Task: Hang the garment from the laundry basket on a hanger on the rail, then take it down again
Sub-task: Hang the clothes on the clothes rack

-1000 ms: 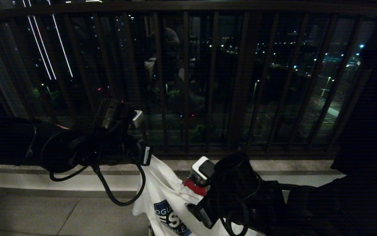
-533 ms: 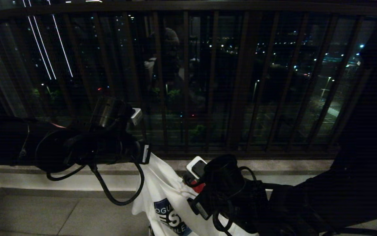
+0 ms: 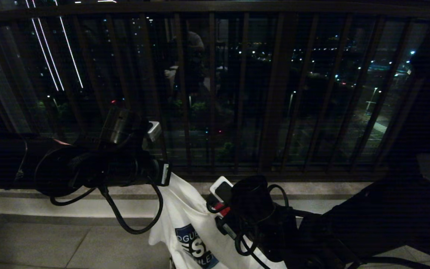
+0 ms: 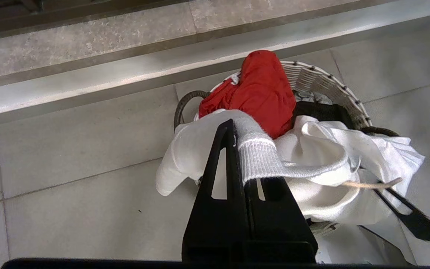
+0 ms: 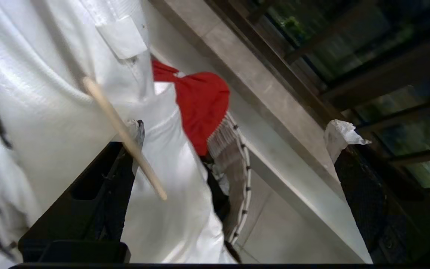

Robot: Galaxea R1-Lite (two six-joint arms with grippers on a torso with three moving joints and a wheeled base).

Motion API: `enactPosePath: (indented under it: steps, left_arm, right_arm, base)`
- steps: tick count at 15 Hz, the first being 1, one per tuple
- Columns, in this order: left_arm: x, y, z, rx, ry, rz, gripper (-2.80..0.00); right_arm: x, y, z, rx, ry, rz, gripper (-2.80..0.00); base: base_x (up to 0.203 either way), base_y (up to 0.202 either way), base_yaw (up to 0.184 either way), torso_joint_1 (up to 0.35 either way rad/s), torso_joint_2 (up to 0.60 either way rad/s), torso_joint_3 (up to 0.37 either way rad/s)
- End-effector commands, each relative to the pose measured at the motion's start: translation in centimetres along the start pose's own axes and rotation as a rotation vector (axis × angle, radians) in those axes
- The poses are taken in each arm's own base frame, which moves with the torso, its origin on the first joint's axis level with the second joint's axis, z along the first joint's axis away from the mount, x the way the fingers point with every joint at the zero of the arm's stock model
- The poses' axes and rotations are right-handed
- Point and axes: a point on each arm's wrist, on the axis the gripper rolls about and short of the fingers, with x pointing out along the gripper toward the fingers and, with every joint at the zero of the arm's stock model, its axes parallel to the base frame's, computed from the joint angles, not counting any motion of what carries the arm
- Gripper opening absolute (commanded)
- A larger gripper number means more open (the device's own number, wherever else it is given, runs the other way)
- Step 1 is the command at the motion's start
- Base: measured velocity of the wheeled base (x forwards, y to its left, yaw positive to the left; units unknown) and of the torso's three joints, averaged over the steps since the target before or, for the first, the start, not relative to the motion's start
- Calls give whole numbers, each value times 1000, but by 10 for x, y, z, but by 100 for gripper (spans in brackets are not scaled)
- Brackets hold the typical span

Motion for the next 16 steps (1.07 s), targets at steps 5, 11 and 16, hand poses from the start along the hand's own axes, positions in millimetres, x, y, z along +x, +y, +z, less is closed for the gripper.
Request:
enactPosePath:
  steps: [5, 11, 16]
  left_arm:
    - [-8, 1, 2, -8, -8, -61, -280]
    - [-12, 2, 4, -8, -21, -64, -280]
    - [-16, 2, 5, -8, -27, -64, -280]
  right_arm:
    - [14, -1, -2, -43, -35, -55, 0]
    - [17, -4, 10, -14, -80, -95, 0]
    - [15, -6, 12, -17, -89, -99, -280]
  base:
    - [0, 0, 0, 0, 0, 0]
    - [0, 0, 0, 0, 0, 0]
    - [0, 0, 0, 0, 0, 0]
